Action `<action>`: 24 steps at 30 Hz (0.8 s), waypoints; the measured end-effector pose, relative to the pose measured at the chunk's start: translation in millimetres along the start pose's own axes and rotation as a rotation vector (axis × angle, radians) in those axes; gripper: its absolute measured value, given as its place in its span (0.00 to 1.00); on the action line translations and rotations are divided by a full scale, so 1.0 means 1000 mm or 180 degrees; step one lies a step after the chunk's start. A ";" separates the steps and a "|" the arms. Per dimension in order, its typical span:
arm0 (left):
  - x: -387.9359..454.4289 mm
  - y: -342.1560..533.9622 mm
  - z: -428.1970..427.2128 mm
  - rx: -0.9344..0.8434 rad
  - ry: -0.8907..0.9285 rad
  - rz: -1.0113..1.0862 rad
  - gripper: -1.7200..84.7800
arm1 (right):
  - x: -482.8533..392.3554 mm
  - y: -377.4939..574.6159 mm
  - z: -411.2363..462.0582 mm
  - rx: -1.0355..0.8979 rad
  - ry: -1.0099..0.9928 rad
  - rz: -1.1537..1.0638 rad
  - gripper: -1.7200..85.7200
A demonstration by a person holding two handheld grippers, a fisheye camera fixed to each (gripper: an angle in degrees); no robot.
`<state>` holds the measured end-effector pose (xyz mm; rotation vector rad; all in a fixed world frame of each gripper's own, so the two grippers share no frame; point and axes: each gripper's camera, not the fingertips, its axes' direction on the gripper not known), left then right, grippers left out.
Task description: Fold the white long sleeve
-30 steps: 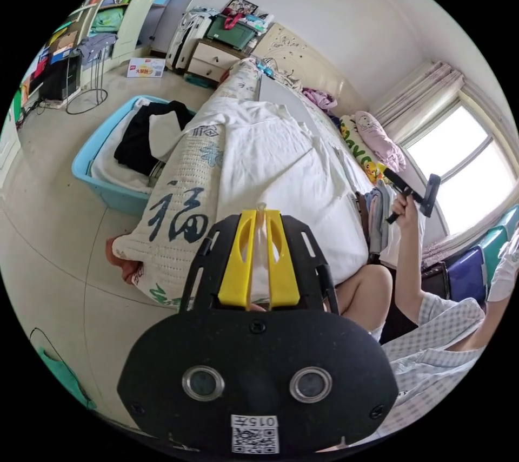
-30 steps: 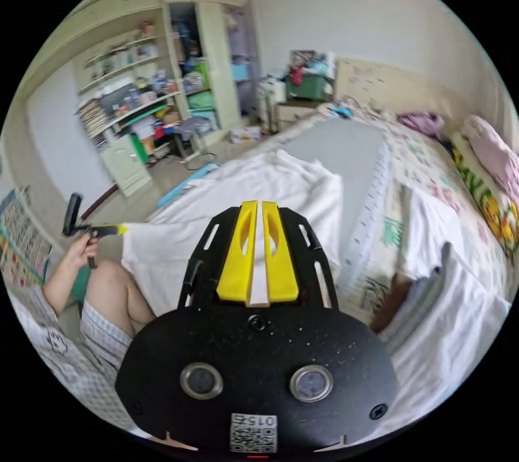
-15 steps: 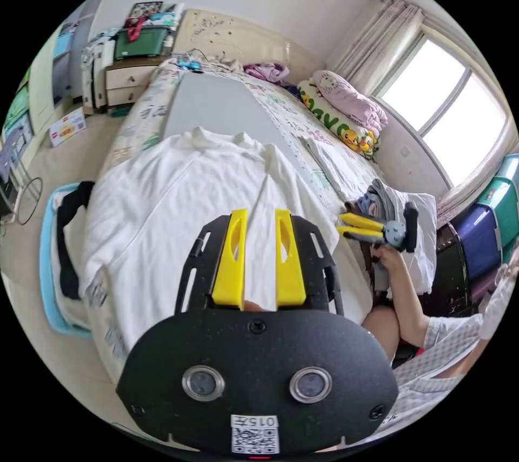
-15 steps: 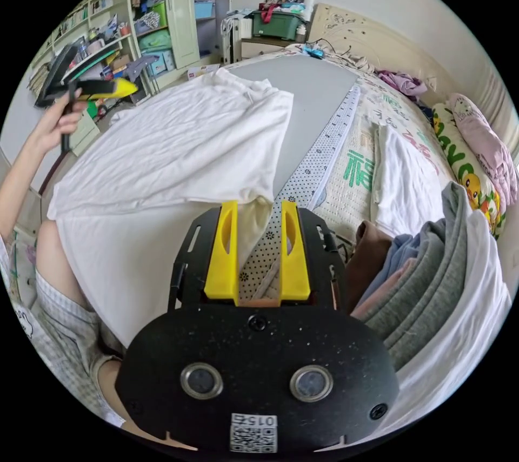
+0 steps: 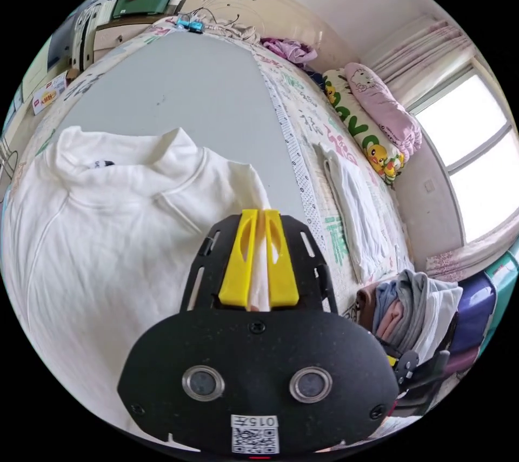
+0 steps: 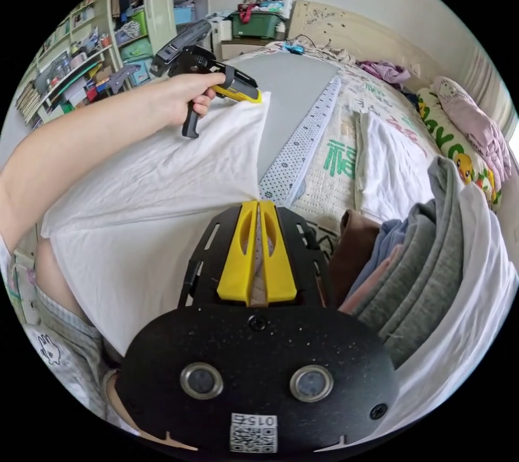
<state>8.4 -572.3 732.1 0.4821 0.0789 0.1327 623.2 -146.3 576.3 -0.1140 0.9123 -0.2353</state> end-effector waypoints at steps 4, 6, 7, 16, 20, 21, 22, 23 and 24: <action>0.018 -0.007 0.017 0.0080 -0.0266 0.0159 0.03 | 0.017 0.001 0.011 -0.0191 0.0548 0.0302 0.02; 0.021 -0.007 0.020 0.0122 -0.0320 0.0190 0.03 | 0.020 0.002 0.002 0.0004 0.0176 0.0282 0.02; 0.022 -0.008 0.024 0.0103 -0.0323 0.0211 0.04 | 0.021 0.005 -0.009 0.0199 -0.0038 0.0251 0.04; 0.011 -0.006 0.021 -0.0104 -0.0232 0.0413 0.06 | 0.044 0.012 -0.007 0.0341 -0.0729 0.0562 0.03; 0.020 -0.008 0.020 -0.0115 -0.0242 0.0515 0.03 | 0.045 0.016 -0.005 0.0250 -0.0489 0.0572 0.01; 0.027 -0.008 0.019 -0.0071 -0.0330 0.0585 0.03 | 0.045 0.017 -0.004 0.0170 -0.0235 0.0622 0.01; 0.033 -0.009 0.019 -0.0063 -0.0415 0.0637 0.03 | 0.047 0.019 -0.004 0.0143 -0.0114 0.0658 0.01; 0.036 -0.009 0.020 -0.0059 -0.0464 0.0655 0.03 | 0.047 0.020 -0.003 0.0141 -0.0134 0.0676 0.02; 0.040 -0.009 0.023 -0.0061 -0.0534 0.0697 0.03 | 0.049 0.022 -0.005 0.0188 -0.0248 0.0709 0.02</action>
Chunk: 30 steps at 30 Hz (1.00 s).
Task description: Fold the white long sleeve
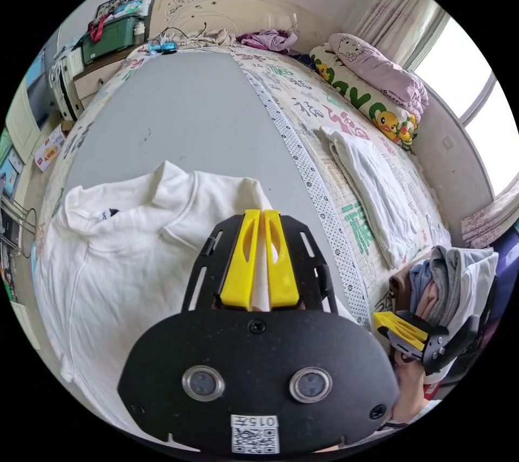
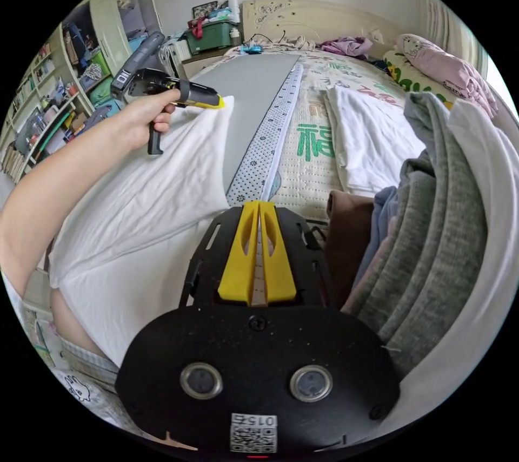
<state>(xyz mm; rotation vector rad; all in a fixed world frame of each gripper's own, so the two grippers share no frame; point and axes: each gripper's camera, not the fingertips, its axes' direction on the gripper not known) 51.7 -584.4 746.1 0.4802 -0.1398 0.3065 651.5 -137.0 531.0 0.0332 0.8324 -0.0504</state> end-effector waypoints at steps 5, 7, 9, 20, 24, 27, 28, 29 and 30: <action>-0.003 0.005 0.005 -0.0012 0.0062 -0.0051 0.04 | 0.003 0.007 -0.011 0.0144 -0.0529 0.0006 0.12; -0.014 0.006 0.003 -0.0049 0.0203 -0.0124 0.04 | 0.002 0.011 -0.007 0.0115 -0.0638 0.0016 0.10; -0.021 0.007 0.002 -0.0086 0.0380 -0.0133 0.04 | -0.004 0.014 -0.004 0.0088 -0.0639 -0.0101 0.06; 0.006 0.006 -0.014 -0.0176 -0.0036 0.0320 0.04 | -0.015 0.035 0.008 -0.0035 -0.0163 -0.0062 0.01; -0.010 0.015 -0.040 -0.0185 -0.0034 0.0189 0.10 | -0.021 0.049 0.009 -0.0009 -0.0168 -0.0136 0.02; -0.030 0.043 -0.093 -0.0043 0.0021 0.0282 0.10 | -0.025 0.061 0.003 0.0105 -0.0203 -0.0172 0.05; -0.040 0.065 -0.122 0.0040 0.0105 0.0349 0.10 | -0.028 0.065 -0.001 0.0141 -0.0182 -0.0172 0.07; -0.045 0.077 -0.136 0.0079 0.0159 0.0378 0.10 | -0.029 0.067 -0.003 0.0149 -0.0148 -0.0175 0.07; -0.058 0.108 -0.169 0.0182 0.0272 0.0430 0.10 | -0.033 0.071 -0.007 0.0173 -0.0057 -0.0186 0.08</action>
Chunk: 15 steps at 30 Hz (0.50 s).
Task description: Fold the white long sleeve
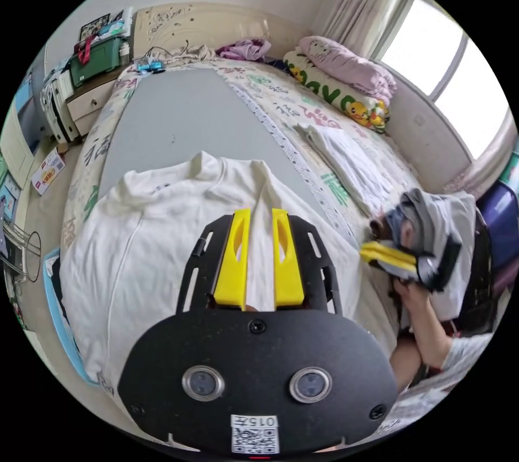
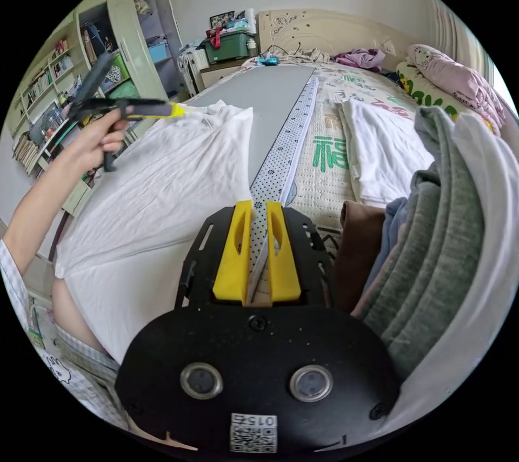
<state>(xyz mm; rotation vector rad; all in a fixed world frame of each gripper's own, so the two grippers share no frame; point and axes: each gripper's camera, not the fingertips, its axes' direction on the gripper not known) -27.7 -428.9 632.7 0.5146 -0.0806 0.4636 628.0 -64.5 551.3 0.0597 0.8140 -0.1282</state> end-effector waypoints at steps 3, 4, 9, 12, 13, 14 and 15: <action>-0.021 0.086 -0.080 0.0095 0.0156 0.0066 0.11 | -0.019 0.010 -0.014 0.0111 0.0192 -0.0100 0.08; -0.032 0.120 -0.106 0.0032 0.0147 0.0009 0.11 | -0.032 0.015 -0.021 0.0178 0.0174 -0.0218 0.08; -0.077 0.247 -0.179 -0.0101 0.0005 -0.0252 0.11 | -0.121 0.035 -0.056 0.0406 -0.0274 -0.1061 0.10; -0.107 0.307 -0.206 0.0113 0.0243 -0.0523 0.12 | -0.198 0.055 -0.070 0.0435 -0.0761 -0.1734 0.11; -0.118 0.329 -0.215 0.0229 0.0350 -0.0626 0.12 | -0.231 0.065 -0.073 0.0391 -0.0957 -0.1982 0.11; -0.123 0.341 -0.219 0.0292 0.0395 -0.0661 0.12 | -0.248 0.070 -0.074 0.0358 -0.1056 -0.2101 0.11; -0.133 0.365 -0.227 0.0388 0.0457 -0.0764 0.12 | -0.280 0.082 -0.074 0.0260 -0.1242 -0.2304 0.12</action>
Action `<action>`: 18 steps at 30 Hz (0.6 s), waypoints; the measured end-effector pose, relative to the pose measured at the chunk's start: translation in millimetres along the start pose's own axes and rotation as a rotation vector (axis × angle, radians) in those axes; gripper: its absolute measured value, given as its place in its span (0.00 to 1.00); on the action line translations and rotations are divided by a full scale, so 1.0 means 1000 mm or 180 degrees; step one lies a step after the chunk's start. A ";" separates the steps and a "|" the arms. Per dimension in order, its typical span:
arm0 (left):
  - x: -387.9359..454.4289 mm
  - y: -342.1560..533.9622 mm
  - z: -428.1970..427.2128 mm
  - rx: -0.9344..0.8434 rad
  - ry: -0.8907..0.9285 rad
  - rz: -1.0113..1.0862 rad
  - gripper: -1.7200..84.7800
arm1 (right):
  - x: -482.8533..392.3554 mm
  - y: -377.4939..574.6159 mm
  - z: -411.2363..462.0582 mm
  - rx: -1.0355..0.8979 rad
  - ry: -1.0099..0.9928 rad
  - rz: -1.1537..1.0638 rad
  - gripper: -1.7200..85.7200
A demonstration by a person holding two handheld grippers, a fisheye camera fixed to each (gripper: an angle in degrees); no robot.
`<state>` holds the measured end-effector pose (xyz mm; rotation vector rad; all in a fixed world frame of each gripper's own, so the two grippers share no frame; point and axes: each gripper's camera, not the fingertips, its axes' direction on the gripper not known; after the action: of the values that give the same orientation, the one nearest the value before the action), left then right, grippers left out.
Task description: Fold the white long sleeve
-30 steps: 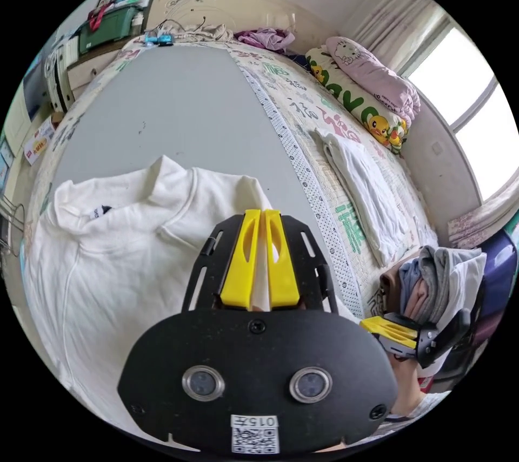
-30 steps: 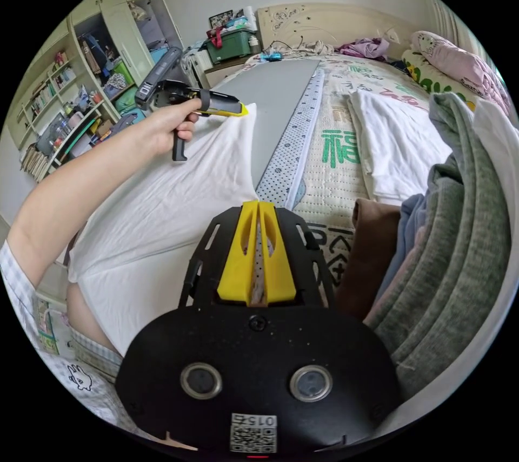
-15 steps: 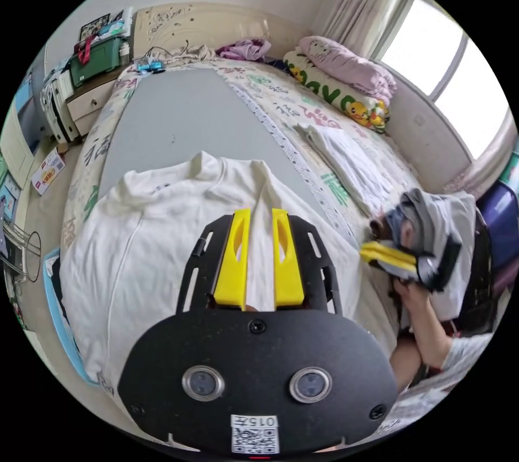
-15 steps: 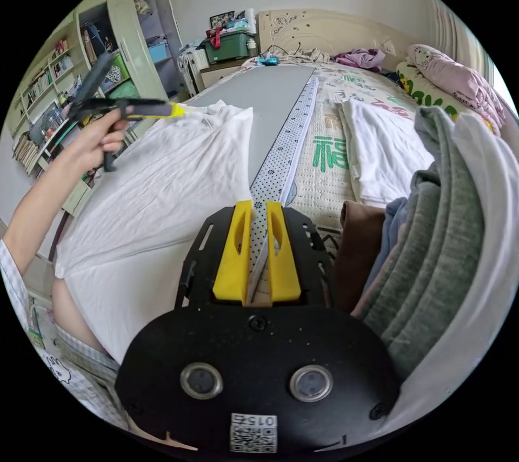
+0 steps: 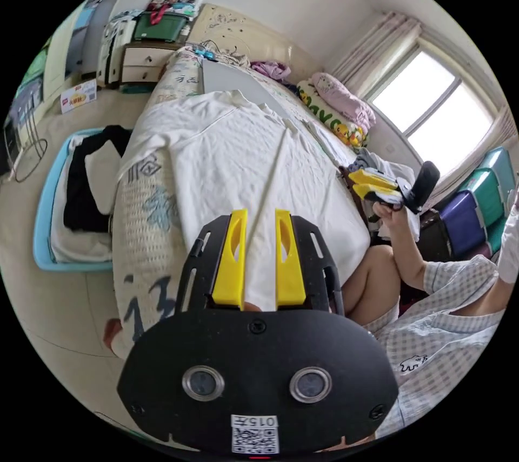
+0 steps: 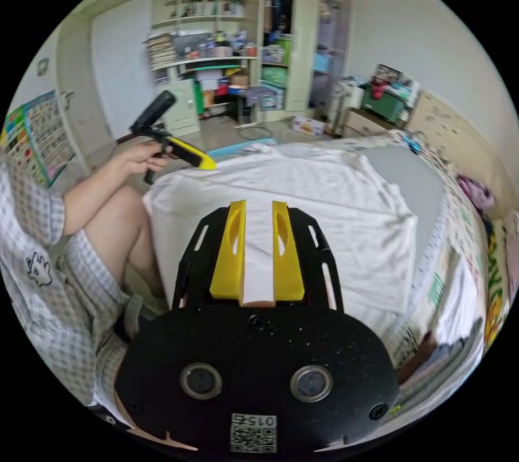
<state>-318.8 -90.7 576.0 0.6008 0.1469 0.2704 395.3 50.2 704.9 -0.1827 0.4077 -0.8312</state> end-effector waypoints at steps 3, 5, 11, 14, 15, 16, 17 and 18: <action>-0.019 0.024 -0.034 -0.0036 0.0113 -0.0068 0.11 | -0.068 -0.009 0.029 0.0011 -0.0445 -0.0104 0.13; -0.025 0.029 -0.051 0.0076 0.0082 -0.0042 0.11 | -0.099 -0.009 0.045 0.0067 -0.0637 -0.0090 0.13; -0.033 0.039 -0.055 -0.0525 0.0103 0.0235 0.11 | -0.155 -0.020 0.102 -0.0392 -0.0375 -0.0186 0.11; -0.031 0.038 -0.060 -0.0613 -0.0134 0.0418 0.10 | -0.160 -0.022 0.118 -0.0609 -0.0226 -0.0198 0.10; -0.034 0.037 -0.064 -0.0630 -0.0139 0.0436 0.10 | -0.160 -0.022 0.119 -0.0610 -0.0185 -0.0199 0.09; -0.039 0.036 -0.069 -0.0632 -0.0107 0.0423 0.10 | -0.159 -0.021 0.118 -0.0615 -0.0171 -0.0228 0.09; -0.042 0.036 -0.071 -0.0630 -0.0085 0.0413 0.09 | -0.158 -0.021 0.118 -0.0621 -0.0173 -0.0239 0.09; -0.049 0.036 -0.077 -0.0622 -0.0033 0.0400 0.09 | -0.156 -0.022 0.117 -0.0640 -0.0193 -0.0265 0.09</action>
<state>-389.4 -35.4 536.4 0.4178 0.0715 0.3985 335.8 152.3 861.3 -0.4127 0.4287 -0.8641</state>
